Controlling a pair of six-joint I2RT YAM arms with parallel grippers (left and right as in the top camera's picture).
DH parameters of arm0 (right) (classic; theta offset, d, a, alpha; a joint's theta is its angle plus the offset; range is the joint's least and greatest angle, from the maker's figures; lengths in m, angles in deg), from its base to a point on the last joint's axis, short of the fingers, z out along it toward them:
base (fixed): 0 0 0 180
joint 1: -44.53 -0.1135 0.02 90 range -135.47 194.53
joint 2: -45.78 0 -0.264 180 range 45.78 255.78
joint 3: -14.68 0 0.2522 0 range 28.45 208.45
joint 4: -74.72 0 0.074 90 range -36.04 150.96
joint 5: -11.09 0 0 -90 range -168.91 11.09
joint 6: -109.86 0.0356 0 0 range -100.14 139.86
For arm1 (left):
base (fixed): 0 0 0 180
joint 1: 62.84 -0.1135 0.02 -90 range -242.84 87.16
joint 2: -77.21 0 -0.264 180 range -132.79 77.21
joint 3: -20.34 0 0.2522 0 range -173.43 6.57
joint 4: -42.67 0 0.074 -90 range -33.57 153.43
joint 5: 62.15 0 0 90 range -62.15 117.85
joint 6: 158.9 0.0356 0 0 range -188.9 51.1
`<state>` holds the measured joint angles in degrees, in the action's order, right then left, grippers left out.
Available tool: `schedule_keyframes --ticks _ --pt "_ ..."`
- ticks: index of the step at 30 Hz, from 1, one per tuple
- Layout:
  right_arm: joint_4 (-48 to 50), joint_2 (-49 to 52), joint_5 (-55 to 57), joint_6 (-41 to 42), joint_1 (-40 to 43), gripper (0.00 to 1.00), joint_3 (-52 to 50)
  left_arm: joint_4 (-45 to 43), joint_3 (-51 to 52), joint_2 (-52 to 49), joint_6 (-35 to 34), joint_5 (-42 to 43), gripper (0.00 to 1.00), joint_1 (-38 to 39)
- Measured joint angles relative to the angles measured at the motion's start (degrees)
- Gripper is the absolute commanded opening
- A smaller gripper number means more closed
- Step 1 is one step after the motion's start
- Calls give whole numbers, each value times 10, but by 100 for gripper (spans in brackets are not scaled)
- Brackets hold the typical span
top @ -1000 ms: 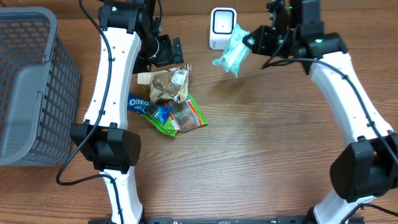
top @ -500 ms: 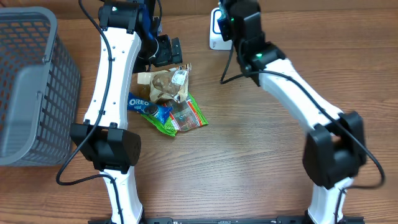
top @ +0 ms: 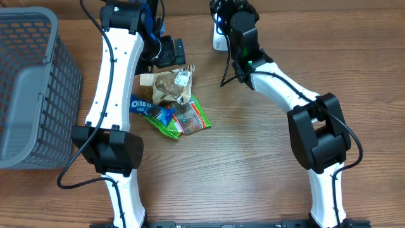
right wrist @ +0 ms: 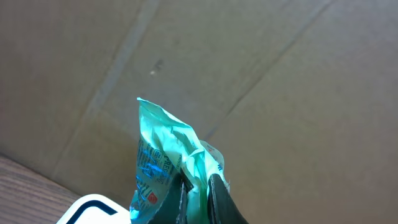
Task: Scan the item barcode
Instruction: 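Hold the mint-green packet over the white barcode scanner with the right gripper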
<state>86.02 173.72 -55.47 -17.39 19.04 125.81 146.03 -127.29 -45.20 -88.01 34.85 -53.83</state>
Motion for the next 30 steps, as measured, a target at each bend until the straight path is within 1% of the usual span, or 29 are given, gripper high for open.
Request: schedule_keyframes --ticks 12,21,30 --pt "11 60 -59 -34 8 4 0 0 0 0 0 0 100 0" --pt "54 61 -67 -42 15 4 0 0 0 0 0 0 100 0" --pt "54 61 -96 -59 15 4 0 0 0 0 0 0 100 0"
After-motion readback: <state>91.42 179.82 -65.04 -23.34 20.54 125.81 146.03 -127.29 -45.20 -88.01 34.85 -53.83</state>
